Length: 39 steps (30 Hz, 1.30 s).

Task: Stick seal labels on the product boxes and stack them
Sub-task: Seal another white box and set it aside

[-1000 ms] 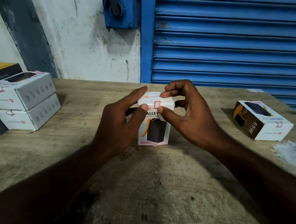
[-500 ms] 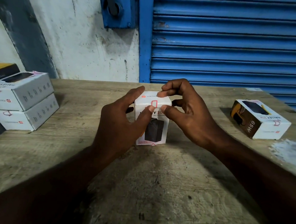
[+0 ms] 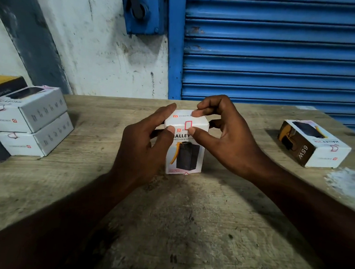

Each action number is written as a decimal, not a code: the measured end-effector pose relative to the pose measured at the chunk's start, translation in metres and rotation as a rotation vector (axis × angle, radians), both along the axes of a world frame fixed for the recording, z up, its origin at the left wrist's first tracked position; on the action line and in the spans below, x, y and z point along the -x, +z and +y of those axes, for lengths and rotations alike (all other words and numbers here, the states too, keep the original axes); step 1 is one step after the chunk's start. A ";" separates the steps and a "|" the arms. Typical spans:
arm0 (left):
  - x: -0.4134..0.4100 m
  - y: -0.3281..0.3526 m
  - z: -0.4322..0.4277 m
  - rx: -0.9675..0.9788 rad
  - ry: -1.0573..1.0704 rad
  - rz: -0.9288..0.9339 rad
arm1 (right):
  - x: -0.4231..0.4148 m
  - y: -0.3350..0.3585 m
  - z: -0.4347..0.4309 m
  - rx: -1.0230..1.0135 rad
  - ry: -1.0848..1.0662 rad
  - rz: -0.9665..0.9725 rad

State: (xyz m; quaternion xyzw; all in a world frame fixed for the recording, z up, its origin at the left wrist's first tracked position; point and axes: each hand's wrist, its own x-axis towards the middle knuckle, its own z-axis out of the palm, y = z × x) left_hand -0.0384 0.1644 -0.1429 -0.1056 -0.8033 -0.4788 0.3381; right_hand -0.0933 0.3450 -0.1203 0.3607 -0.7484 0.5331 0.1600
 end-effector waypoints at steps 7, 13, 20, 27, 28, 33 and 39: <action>0.000 0.000 0.000 0.002 -0.002 0.007 | -0.002 -0.001 -0.003 0.013 -0.020 0.005; 0.001 0.000 0.000 -0.013 -0.016 0.005 | 0.000 0.000 0.001 -0.014 -0.008 0.005; 0.001 0.000 -0.001 -0.003 -0.039 0.008 | -0.001 0.001 0.000 0.008 -0.012 -0.020; 0.000 0.001 -0.003 -0.034 -0.065 0.006 | -0.003 -0.007 -0.002 0.063 0.040 -0.168; 0.000 0.000 -0.003 -0.029 -0.069 0.008 | -0.003 -0.008 -0.003 0.058 0.050 -0.204; -0.001 -0.001 -0.005 -0.013 -0.090 0.037 | -0.006 -0.006 -0.004 0.071 0.080 -0.320; -0.003 -0.001 -0.005 0.065 -0.099 0.102 | -0.016 0.001 -0.007 0.114 0.053 -0.369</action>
